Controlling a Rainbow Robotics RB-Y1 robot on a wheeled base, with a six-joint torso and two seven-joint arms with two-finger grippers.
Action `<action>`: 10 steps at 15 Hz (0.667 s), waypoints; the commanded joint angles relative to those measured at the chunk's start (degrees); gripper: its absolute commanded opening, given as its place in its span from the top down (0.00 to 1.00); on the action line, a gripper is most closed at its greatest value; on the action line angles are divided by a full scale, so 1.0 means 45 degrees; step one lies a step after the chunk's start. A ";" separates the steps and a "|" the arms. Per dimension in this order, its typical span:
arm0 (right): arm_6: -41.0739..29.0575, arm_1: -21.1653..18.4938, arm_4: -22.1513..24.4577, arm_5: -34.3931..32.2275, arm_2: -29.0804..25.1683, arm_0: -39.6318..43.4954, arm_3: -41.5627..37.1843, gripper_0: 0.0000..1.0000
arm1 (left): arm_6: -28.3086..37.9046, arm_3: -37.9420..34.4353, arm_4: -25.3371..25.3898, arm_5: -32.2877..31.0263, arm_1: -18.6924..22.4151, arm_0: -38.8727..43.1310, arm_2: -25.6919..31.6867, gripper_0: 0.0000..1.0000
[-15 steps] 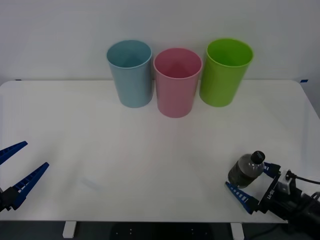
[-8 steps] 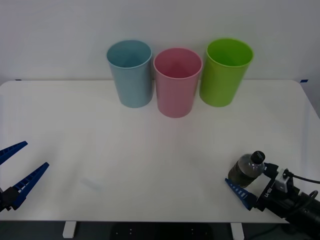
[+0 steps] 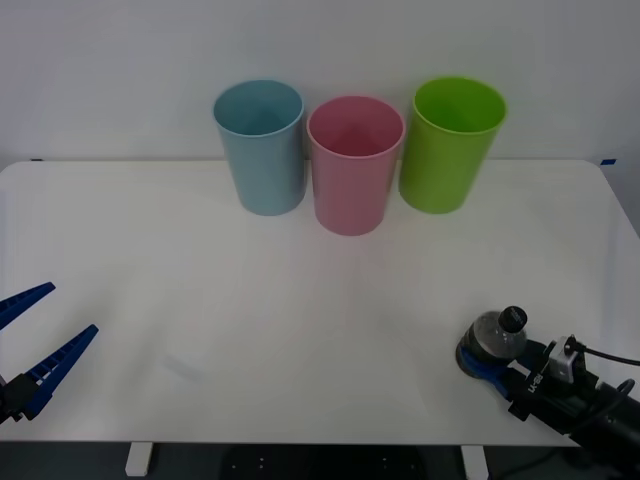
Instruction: Grasp the object on the table and drop it into the matching bin: aluminum can to the light blue bin, PET bottle to the pink bin.
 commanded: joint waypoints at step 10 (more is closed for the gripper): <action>-0.3046 -0.0042 -0.0156 0.0624 0.0000 0.0487 -0.2878 1.00 | 0.0000 0.0000 0.0000 0.0000 0.0000 0.0000 0.0000 0.00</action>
